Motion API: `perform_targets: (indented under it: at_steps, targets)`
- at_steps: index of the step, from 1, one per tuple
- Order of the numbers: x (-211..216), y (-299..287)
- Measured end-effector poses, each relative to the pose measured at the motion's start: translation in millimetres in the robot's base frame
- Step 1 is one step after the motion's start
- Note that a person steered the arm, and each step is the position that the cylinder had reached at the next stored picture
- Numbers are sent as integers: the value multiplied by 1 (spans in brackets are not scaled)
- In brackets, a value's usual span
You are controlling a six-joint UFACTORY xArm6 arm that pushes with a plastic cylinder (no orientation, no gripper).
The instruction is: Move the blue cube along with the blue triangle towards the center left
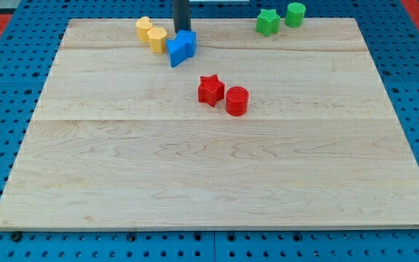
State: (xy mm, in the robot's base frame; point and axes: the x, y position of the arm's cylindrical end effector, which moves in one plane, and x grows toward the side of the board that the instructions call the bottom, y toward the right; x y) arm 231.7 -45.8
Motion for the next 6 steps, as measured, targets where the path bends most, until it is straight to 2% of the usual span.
perform_targets:
  at_steps: [2, 3, 4, 5, 6]
  targets:
    - [50, -17]
    - [24, -9]
    - [20, 23]
    - [55, 23]
    - [68, 21]
